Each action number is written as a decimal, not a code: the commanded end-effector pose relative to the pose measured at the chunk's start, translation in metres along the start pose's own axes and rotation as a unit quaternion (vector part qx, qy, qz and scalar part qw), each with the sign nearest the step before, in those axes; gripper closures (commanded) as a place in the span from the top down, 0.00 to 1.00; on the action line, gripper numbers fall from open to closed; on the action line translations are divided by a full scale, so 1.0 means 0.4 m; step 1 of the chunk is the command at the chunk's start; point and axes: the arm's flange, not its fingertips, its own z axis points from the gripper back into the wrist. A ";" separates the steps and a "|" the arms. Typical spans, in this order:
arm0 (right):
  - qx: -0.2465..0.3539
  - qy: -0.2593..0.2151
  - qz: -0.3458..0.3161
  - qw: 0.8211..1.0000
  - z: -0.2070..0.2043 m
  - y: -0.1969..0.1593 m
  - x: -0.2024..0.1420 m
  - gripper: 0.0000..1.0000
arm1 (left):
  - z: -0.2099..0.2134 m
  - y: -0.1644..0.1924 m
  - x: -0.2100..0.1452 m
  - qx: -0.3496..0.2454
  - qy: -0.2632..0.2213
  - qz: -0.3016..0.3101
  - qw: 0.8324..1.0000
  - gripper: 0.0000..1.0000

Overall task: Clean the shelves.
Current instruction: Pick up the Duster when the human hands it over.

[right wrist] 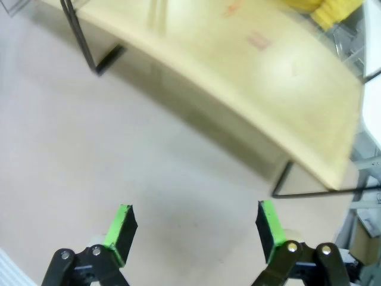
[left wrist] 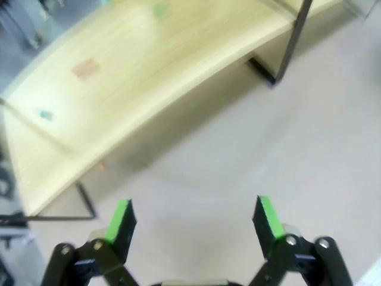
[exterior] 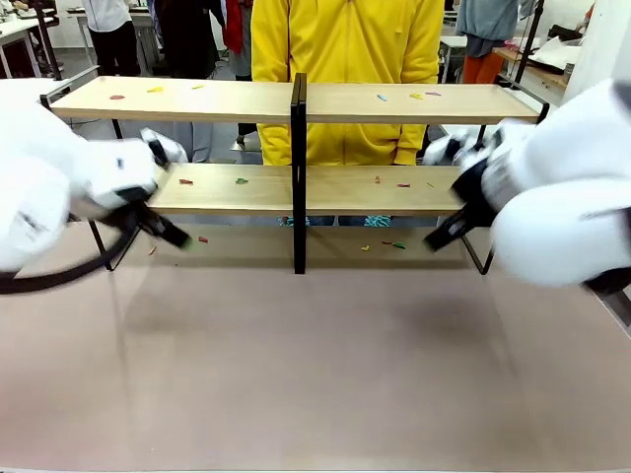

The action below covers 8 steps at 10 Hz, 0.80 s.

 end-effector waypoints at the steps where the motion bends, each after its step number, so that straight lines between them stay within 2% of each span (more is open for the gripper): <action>1: 0.005 -0.054 0.000 0.999 0.337 -0.047 -0.147 1.00 | 0.359 -0.010 -0.235 -0.062 -0.106 -0.065 0.990 1.00; 2: 0.013 -0.088 -0.011 0.996 0.419 -0.070 -0.166 1.00 | 0.441 -0.006 -0.287 -0.070 -0.143 -0.088 0.983 1.00; 3: -0.024 -0.102 -0.040 0.994 0.454 -0.088 -0.168 1.00 | 0.479 -0.003 -0.313 -0.083 -0.153 -0.088 0.981 1.00; 4: -0.006 -0.063 -0.019 0.998 0.315 -0.097 -0.005 1.00 | 0.298 0.092 0.023 -0.029 -0.106 -0.056 0.992 1.00; 5: -0.010 -0.092 -0.034 0.995 0.443 -0.123 -0.042 1.00 | 0.298 0.092 0.023 -0.029 -0.106 -0.056 0.992 1.00; 6: 0.034 -0.093 -0.031 0.995 0.410 -0.116 -0.011 1.00 | 0.476 0.122 -0.034 -0.055 -0.152 -0.079 0.984 1.00; 7: 0.044 -0.094 -0.031 0.994 0.405 -0.113 0.008 1.00 | 0.470 0.138 -0.023 -0.107 -0.144 -0.095 0.979 1.00; 8: 0.042 -0.097 -0.036 0.994 0.408 -0.113 0.015 1.00 | 0.480 0.156 -0.008 -0.114 -0.143 -0.092 0.979 1.00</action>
